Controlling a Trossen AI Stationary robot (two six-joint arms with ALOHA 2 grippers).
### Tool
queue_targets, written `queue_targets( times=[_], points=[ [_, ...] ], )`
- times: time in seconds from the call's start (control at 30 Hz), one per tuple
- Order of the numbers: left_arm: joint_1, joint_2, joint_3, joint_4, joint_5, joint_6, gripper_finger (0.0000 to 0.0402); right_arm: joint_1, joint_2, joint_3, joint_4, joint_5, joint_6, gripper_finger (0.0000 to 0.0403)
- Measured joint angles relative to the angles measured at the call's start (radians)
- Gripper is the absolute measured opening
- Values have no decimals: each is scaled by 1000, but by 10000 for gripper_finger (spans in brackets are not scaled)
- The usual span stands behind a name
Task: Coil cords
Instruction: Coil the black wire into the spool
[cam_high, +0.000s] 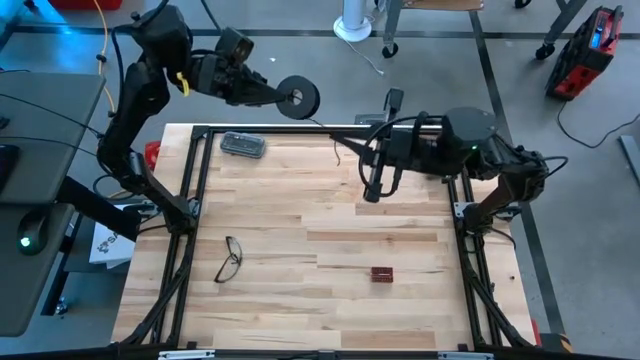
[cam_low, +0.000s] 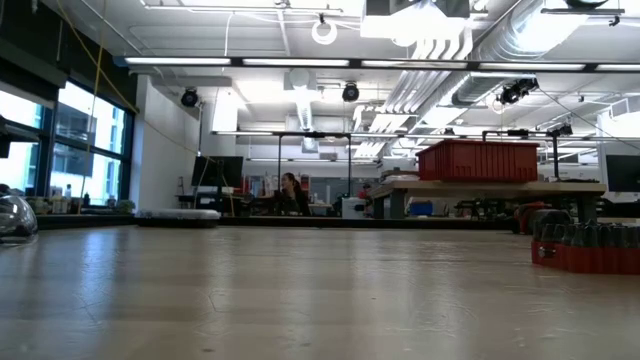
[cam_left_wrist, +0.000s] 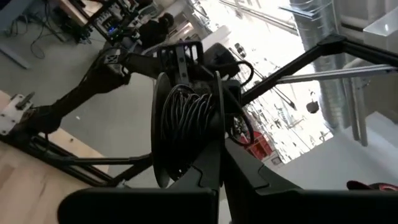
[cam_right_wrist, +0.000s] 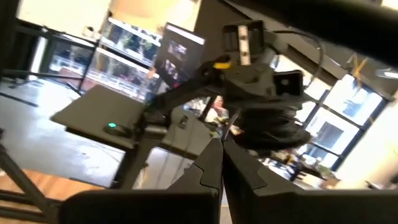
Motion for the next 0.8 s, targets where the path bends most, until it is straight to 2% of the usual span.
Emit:
queue_targets(
  times=[0.33, 0.8],
  points=[
    [-65, 0, 0, 6, 18, -72, 3, -34, -39, 0, -39, 13, -24, 0],
    [-175, 65, 0, 86, -26, -156, 3, -117, -41, 0, -7, -71, -54, 0]
  ],
)
